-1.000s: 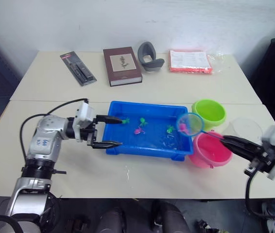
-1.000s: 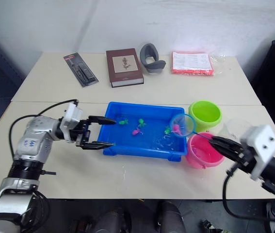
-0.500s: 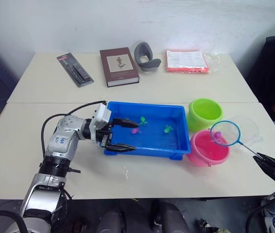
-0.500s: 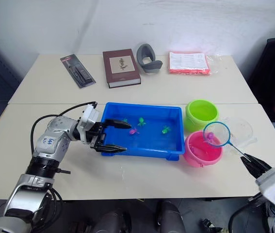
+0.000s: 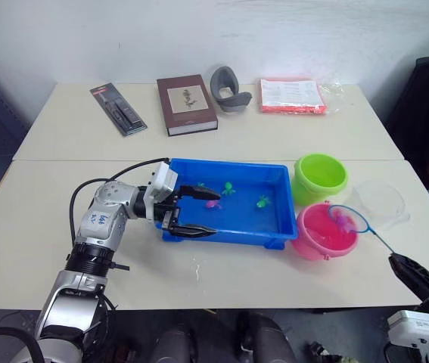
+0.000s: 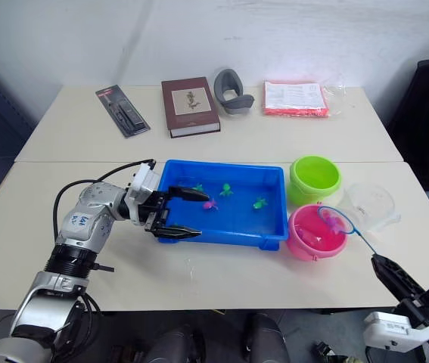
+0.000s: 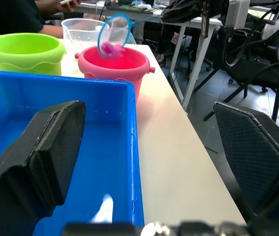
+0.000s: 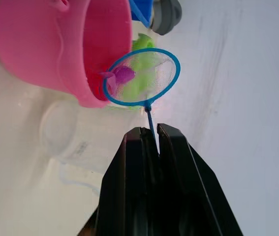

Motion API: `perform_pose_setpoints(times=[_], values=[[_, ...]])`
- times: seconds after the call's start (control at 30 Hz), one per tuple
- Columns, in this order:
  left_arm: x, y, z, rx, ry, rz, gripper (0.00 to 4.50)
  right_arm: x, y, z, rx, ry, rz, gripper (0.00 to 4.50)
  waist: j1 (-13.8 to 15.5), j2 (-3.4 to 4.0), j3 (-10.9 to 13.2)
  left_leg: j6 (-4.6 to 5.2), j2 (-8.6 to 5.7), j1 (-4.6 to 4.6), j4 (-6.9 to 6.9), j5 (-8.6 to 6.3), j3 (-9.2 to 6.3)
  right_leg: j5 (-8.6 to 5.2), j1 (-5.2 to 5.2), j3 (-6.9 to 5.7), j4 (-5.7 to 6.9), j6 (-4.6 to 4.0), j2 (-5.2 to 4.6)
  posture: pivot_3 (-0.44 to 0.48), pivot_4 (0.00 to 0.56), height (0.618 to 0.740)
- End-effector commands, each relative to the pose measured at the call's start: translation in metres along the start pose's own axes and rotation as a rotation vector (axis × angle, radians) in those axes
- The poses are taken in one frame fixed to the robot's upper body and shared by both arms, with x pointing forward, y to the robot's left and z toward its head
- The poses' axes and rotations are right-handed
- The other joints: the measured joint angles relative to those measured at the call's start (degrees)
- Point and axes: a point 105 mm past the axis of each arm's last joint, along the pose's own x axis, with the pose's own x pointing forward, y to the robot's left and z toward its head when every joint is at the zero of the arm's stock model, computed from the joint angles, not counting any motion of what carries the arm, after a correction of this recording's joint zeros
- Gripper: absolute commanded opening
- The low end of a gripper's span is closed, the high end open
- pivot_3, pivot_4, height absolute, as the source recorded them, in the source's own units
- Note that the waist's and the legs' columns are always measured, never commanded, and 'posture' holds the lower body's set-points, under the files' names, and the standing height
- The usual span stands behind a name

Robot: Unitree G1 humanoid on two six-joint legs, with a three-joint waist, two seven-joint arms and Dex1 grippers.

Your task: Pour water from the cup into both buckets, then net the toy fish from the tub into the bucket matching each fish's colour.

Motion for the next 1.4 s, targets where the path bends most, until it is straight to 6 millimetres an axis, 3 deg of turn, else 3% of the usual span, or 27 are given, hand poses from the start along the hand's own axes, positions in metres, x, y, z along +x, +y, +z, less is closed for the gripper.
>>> perform_pose_setpoints(times=[0.03,0.07,0.17,0.27,0.4,0.47,0.57,0.63,0.7,0.83,0.97,1.17,1.4], values=[[0.005,-0.002,0.010,0.036,-0.026,-0.014,4.47,-0.010,-0.015,-0.015,-0.089,0.056,-0.034,0.00,0.02,0.01,0.00,0.00,0.00,0.00,0.00,0.00,0.00,0.00,0.00,0.00,0.00,0.00,-0.01,0.000,0.150,0.740],[0.005,-0.002,0.010,0.034,-0.028,-0.009,4.47,-0.011,-0.014,-0.017,-0.092,0.050,-0.016,0.00,0.04,0.01,0.00,0.00,-0.01,0.00,0.00,0.00,0.00,0.00,0.00,0.01,-0.01,0.00,-0.01,0.000,0.150,0.740],[0.006,-0.004,0.008,0.029,-0.021,-0.020,4.47,-0.010,0.002,0.000,0.005,-0.056,0.037,0.00,0.02,-0.01,0.01,0.00,0.00,0.00,-0.03,0.00,-0.03,0.00,0.01,0.00,-0.04,0.00,-0.01,0.000,0.150,0.740],[0.005,-0.002,0.009,0.035,-0.026,-0.006,4.47,-0.007,-0.010,-0.007,-0.042,0.006,-0.038,0.00,-0.27,0.02,0.00,0.00,0.03,-0.01,-0.03,0.00,-0.03,-0.02,0.01,-0.01,0.00,-0.03,0.00,0.000,0.150,0.740],[0.004,-0.002,0.007,0.035,-0.023,-0.006,4.47,-0.001,-0.007,0.005,-0.024,-0.053,-0.034,0.00,-0.76,0.03,0.00,0.00,0.02,0.00,-0.03,0.00,-0.02,-0.02,0.01,0.03,0.04,-0.04,-0.03,0.000,0.150,0.740],[0.003,-0.002,0.007,0.037,-0.022,0.000,4.47,-0.004,-0.011,-0.007,-0.043,0.026,-0.054,0.00,-0.82,0.03,-0.01,0.00,0.04,0.00,-0.03,0.00,-0.04,-0.02,0.01,0.02,0.03,-0.04,-0.02,0.000,0.150,0.740],[0.002,-0.002,0.005,0.038,-0.018,0.000,4.47,-0.002,-0.008,0.004,-0.021,-0.031,-0.039,0.00,-0.81,0.03,0.00,0.00,0.02,0.00,-0.03,0.00,-0.04,-0.02,0.00,0.01,0.02,-0.04,-0.03,0.000,0.150,0.740],[0.001,-0.001,0.005,0.042,-0.019,0.011,4.47,-0.002,-0.017,-0.002,-0.005,0.003,-0.082,0.00,-0.86,0.03,0.00,0.00,0.02,0.00,-0.03,0.00,-0.04,-0.02,0.00,0.02,0.02,-0.04,-0.03,0.000,0.150,0.740],[-0.005,0.001,0.004,0.046,-0.011,0.038,4.47,0.005,-0.040,-0.002,0.083,-0.018,-0.175,0.00,-0.91,0.03,0.00,0.00,0.03,0.00,-0.02,0.00,-0.03,-0.02,0.00,0.02,0.03,-0.04,-0.04,0.000,0.150,0.740],[-0.027,0.008,-0.001,0.050,0.030,0.117,4.47,0.034,-0.065,0.032,0.494,-0.252,-0.181,0.00,-1.47,0.01,0.00,0.00,0.12,0.13,-0.02,0.00,-0.04,-0.02,0.02,0.07,0.06,-0.05,-0.16,0.000,0.150,0.740],[-0.060,0.013,-0.006,0.044,0.077,0.223,4.47,0.068,-0.062,0.069,0.916,-0.382,0.054,0.00,-1.06,0.00,0.02,-0.01,0.21,0.18,-0.03,0.00,-0.18,-0.11,-0.01,-0.06,0.19,-0.21,-0.25,0.000,0.150,0.740],[-0.098,0.012,-0.009,0.044,0.146,0.347,4.47,0.123,-0.052,0.090,1.021,-0.347,0.268,0.00,-0.76,-0.07,0.04,0.09,0.05,-0.08,0.10,-0.05,-0.34,-0.09,-0.13,-0.41,0.20,-0.22,-0.70,0.000,0.150,0.740],[-0.113,0.007,-0.011,0.042,0.169,0.408,4.47,0.174,-0.037,0.087,0.876,-0.238,0.342,0.00,-0.46,-0.06,0.04,0.26,-0.13,-0.54,0.16,-0.12,-0.49,-0.03,-0.22,-0.98,0.19,-0.11,-0.89,0.000,0.150,0.740]])
